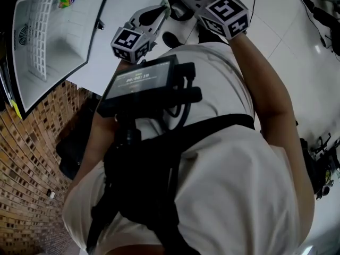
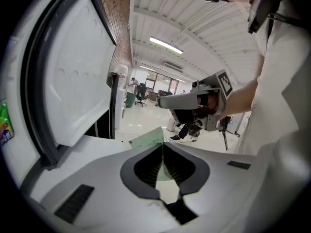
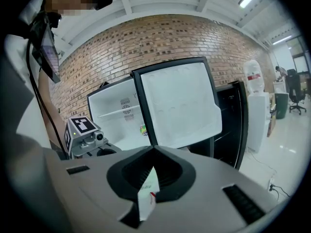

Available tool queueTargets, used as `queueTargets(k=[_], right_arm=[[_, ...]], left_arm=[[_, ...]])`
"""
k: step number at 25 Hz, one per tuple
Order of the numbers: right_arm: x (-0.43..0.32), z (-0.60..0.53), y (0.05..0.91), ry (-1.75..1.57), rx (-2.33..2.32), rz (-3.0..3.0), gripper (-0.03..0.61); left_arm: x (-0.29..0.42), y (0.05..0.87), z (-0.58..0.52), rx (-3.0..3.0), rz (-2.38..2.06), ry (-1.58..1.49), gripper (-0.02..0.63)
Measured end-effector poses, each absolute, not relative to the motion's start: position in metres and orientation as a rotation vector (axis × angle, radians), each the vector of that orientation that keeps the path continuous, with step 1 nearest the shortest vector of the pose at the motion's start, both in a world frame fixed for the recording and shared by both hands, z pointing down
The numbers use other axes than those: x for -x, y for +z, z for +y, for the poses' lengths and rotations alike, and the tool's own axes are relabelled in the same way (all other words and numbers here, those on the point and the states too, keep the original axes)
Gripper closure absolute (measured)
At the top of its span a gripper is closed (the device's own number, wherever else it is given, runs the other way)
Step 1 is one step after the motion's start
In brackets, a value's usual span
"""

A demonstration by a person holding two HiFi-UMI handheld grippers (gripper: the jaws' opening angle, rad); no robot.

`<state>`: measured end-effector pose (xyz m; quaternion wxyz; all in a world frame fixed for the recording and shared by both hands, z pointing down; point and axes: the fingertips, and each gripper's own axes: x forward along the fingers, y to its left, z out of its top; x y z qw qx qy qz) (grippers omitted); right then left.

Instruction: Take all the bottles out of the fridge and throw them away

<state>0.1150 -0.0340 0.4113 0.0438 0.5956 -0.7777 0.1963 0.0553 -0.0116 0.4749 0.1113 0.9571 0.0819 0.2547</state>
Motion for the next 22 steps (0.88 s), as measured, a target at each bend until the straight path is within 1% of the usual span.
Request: queueTargets(k=[4,11,16,22], right_arm=[[-0.135,-0.019,0.423,0.646,-1.836,-2.362,0.575],[-0.151,-0.009,0.449,0.727,-1.818,-2.344,0.575],[-0.153,-0.005,0.469,0.762,-1.758,-2.332,0.575],[-0.158,-0.005,0.492,0.786,-1.68,-2.315,0.575]], left_arm=[[-0.083,0.498,0.009,-2.783,0.278,0.852,0.591],[-0.101,0.559,0.01,-2.738,0.281,1.072,0.586],[-0.111,0.589,0.008,-2.706,0.219,1.141,0.584],[-0.12,0.606,0.005,-2.695,0.196,1.197,0.584]])
